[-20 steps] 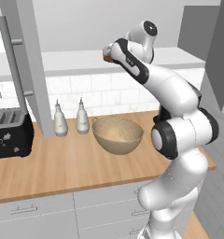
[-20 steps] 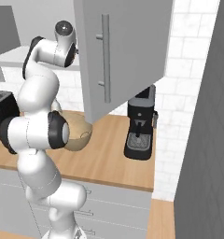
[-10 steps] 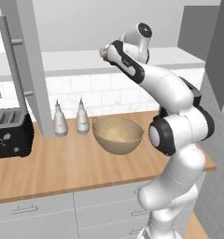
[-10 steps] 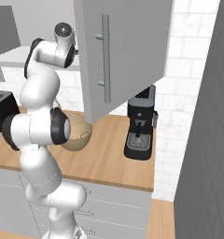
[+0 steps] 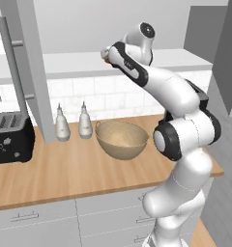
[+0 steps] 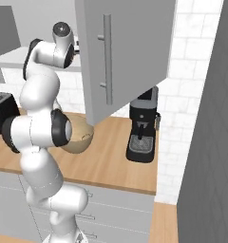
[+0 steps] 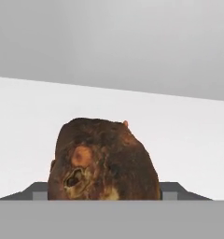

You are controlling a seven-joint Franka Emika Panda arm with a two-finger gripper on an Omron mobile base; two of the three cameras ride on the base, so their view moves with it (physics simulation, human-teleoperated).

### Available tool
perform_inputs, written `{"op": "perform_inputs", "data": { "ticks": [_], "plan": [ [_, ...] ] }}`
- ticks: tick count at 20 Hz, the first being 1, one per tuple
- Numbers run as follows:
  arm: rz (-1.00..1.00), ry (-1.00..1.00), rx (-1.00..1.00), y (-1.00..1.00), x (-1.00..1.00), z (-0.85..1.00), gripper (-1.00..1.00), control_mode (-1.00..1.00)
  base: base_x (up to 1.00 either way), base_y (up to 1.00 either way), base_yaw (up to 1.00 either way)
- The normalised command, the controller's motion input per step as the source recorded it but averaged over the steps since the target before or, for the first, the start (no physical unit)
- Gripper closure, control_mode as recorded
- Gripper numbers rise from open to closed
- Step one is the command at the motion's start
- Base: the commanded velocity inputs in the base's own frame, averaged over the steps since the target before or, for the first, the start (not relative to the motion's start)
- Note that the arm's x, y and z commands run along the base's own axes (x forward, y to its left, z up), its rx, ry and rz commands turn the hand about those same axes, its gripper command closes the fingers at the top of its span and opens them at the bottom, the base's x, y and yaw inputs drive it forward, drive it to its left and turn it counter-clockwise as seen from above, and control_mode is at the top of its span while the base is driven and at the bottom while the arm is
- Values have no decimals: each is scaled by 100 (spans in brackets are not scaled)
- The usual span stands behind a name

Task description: Open the cabinet, pick up the bread from the cabinet and place it in the basket. Then move the basket to the dining counter.

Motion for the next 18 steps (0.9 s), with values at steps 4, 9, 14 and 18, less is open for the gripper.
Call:
{"op": "perform_inputs", "data": {
  "ticks": [4, 9, 14, 18],
  "plan": [
    [0, -24, -1, -9, -88, -1, 100, -100, 0, 0, 0],
    [0, -18, 0, 0, -100, 12, 100, -100, 0, 0, 0],
    [0, -6, 0, 0, -100, 23, 100, -100, 0, 0, 0],
    [-2, 10, 0, 0, -100, 44, 100, -100, 0, 0, 0]
  ]
}}
